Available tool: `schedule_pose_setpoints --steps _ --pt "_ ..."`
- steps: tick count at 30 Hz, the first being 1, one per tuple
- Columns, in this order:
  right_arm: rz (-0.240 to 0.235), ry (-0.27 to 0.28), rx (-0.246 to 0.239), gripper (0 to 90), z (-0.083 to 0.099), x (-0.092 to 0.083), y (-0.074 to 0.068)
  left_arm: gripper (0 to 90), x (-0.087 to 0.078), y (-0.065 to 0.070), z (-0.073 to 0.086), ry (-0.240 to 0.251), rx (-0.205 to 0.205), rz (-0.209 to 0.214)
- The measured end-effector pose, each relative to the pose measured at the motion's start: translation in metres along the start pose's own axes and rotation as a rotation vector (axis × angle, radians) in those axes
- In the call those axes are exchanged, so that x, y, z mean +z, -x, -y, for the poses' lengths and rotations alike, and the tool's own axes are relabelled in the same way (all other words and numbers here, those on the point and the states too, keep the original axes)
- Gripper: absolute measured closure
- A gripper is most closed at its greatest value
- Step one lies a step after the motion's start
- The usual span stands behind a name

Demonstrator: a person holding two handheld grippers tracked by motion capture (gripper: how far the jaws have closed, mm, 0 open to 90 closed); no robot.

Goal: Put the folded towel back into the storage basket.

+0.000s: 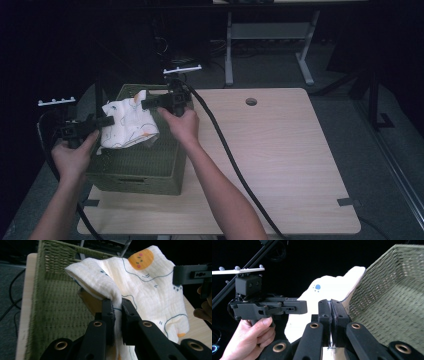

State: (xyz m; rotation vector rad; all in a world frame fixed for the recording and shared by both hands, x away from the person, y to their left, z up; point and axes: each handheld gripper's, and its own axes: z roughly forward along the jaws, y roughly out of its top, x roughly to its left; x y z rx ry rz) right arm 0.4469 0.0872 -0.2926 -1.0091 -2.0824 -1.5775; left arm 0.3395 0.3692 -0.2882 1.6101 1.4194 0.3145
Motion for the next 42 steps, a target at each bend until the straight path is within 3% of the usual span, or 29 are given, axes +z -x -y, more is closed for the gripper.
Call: schedule_pose_setpoints --steps 7,10,12,13,14,15,17,23,42 --pt "-0.016 -0.013 0.009 87.1 0.004 0.017 0.003 83.1 -0.004 -0.009 -0.001 -0.022 0.015 -0.032" --pt "-0.015 -0.021 0.014 86.7 0.006 0.023 0.01 83.1 0.008 -0.014 -0.003 -0.053 0.027 -0.044" --pt "0.026 -0.021 0.008 79.4 0.01 0.023 0.018 76.8 0.015 -0.014 -0.003 -0.076 0.038 -0.057" --pt "0.069 -0.021 0.024 69.3 0.012 0.022 0.024 61.4 0.033 -0.014 -0.002 -0.143 0.041 -0.096" --pt "0.111 -0.028 0.035 68.6 0.014 0.02 0.031 53.8 0.033 -0.014 -0.002 -0.143 0.041 -0.096" --pt "0.111 -0.028 0.035 68.6 0.014 0.02 0.031 53.8 0.041 -0.013 0.0 -0.163 0.046 -0.092" --pt "0.169 -0.034 0.049 68.0 0.023 0.01 0.047 55.9 0.056 -0.007 0.004 -0.173 0.059 -0.08" --pt "0.184 -0.02 0.057 67.9 0.031 -0.008 0.058 56.7 0.063 0.002 0.006 -0.164 0.071 -0.066" --pt "0.184 0.031 0.045 61.5 0.036 -0.058 0.057 56.7 0.066 0.03 0.004 -0.143 0.109 -0.026"
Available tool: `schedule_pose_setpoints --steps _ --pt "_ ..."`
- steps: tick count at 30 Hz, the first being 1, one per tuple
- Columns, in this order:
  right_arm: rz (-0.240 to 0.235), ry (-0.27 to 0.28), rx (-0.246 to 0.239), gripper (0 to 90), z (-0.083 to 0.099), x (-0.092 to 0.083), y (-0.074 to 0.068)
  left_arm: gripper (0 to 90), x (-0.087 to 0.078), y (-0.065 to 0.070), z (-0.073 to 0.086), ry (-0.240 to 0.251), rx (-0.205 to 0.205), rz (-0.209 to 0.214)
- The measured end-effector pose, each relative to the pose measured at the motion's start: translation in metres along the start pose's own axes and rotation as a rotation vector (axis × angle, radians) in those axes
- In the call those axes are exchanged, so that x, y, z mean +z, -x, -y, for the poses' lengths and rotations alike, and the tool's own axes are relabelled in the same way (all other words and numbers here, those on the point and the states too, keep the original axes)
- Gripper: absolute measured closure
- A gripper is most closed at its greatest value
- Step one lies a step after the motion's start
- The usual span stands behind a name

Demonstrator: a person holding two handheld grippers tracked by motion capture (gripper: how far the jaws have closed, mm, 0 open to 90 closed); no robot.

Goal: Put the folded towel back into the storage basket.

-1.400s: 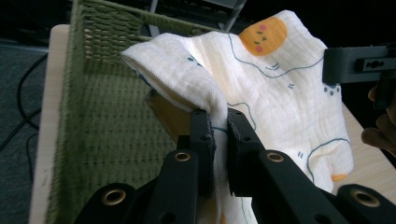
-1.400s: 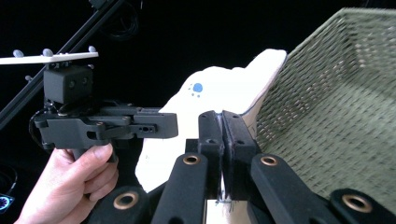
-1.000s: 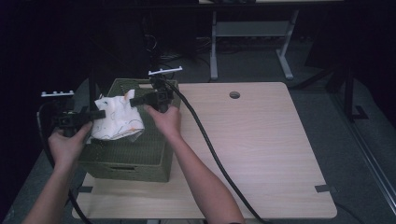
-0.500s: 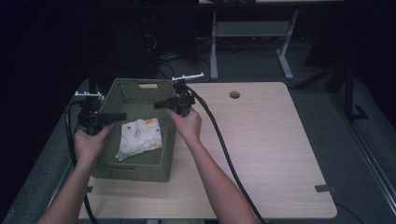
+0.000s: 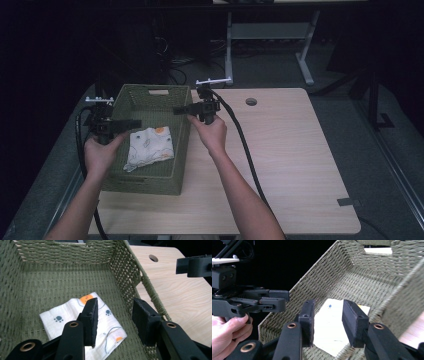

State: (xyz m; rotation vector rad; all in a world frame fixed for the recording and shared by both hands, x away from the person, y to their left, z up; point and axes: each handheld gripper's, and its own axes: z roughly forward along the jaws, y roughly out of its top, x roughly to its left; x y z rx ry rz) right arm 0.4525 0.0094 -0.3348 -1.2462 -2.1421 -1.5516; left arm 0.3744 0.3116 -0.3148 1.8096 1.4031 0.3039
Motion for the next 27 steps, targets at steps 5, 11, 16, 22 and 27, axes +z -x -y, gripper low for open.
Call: schedule_pose_setpoints --steps 5,11,16,22,27 --pt "0.007 0.019 0.004 60.3 0.002 -0.016 0.008 55.6 0.005 0.012 -0.003 -0.001 0.016 0.014" --pt "0.016 0.04 0.016 59.3 0.006 -0.035 0.017 54.5 0.013 0.029 -0.005 -0.003 0.035 0.034" --pt "0.03 0.06 0.026 58.2 0.01 -0.056 0.026 53.4 0.019 0.045 -0.009 0.0 0.059 0.05" --pt "0.046 0.081 0.041 57.2 0.017 -0.079 0.036 52.2 0.027 0.064 -0.011 -0.003 0.076 0.066" --pt "0.061 0.094 0.048 56.0 0.023 -0.098 0.045 51.4 0.037 0.082 -0.011 -0.011 0.095 0.082"
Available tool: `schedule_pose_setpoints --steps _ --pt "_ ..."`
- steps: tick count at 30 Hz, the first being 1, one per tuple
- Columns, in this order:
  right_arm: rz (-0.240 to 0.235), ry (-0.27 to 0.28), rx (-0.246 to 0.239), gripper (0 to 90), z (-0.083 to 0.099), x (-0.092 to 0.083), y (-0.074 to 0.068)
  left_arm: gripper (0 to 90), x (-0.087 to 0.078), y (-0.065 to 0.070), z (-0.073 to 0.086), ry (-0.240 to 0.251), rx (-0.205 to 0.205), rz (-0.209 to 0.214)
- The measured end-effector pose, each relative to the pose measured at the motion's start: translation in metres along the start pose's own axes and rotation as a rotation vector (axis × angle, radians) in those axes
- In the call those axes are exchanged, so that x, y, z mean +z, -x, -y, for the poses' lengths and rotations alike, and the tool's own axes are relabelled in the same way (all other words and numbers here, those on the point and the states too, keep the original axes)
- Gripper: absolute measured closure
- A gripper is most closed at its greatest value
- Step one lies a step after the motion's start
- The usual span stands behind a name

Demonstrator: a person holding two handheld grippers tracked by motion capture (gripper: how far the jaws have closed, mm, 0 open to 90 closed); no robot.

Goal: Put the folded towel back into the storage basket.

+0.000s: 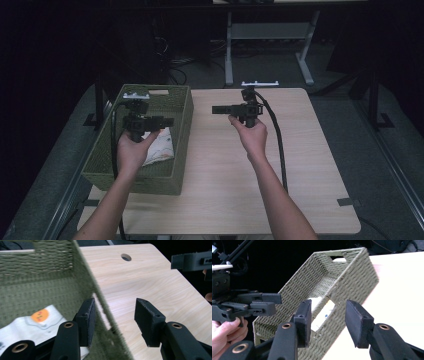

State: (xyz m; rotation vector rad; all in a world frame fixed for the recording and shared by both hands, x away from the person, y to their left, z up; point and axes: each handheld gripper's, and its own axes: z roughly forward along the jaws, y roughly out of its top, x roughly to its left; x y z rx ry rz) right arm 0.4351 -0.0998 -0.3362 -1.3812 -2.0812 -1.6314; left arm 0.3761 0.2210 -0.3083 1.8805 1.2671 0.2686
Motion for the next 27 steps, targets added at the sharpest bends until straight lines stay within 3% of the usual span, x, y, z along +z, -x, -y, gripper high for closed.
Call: schedule_pose_setpoints --steps 5,27 --pt "0.011 0.019 0.018 54.3 0.004 -0.023 0.011 50.1 0.011 0.019 -0.002 -0.006 0.019 0.017" --pt "0.043 0.056 0.061 47.1 0.019 -0.082 0.049 43.5 0.041 0.059 -0.003 -0.028 0.041 0.054"
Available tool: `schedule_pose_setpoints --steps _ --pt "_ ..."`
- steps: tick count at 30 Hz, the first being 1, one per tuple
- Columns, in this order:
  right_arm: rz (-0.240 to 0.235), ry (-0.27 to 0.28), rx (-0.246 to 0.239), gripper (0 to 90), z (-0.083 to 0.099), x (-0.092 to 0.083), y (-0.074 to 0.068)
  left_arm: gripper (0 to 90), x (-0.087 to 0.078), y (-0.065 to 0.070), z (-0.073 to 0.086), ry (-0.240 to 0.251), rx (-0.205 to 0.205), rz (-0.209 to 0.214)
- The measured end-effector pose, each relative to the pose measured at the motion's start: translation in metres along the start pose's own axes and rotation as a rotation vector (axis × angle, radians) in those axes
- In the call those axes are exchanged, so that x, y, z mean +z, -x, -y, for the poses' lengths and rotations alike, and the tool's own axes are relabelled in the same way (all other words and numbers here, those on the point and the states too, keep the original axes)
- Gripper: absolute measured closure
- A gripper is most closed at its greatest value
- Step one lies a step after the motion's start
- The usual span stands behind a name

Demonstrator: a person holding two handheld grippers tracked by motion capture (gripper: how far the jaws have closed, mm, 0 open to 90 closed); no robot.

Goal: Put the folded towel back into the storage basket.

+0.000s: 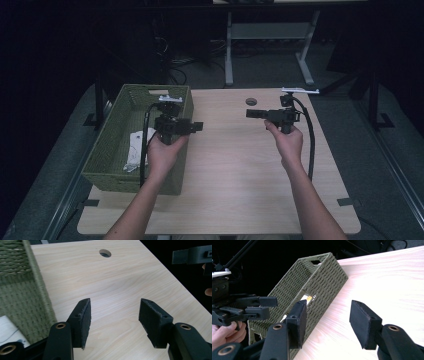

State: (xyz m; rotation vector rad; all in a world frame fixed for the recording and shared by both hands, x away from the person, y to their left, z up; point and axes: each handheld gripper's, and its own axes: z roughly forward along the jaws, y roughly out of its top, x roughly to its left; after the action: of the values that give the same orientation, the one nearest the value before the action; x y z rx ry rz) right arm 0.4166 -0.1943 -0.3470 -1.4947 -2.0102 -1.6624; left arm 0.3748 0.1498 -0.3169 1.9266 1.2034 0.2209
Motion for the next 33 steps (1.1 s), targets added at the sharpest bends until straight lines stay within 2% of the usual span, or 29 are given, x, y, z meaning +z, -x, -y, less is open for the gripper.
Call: schedule_pose_setpoints --steps 10,33 --pt "0.015 0.019 0.033 44.5 0.01 -0.024 0.02 39.3 0.013 0.013 0.0 -0.007 0.004 0.015" --pt "0.055 0.034 0.076 40.5 0.04 -0.065 0.052 35.9 0.042 0.043 0.009 -0.032 0.034 0.068"
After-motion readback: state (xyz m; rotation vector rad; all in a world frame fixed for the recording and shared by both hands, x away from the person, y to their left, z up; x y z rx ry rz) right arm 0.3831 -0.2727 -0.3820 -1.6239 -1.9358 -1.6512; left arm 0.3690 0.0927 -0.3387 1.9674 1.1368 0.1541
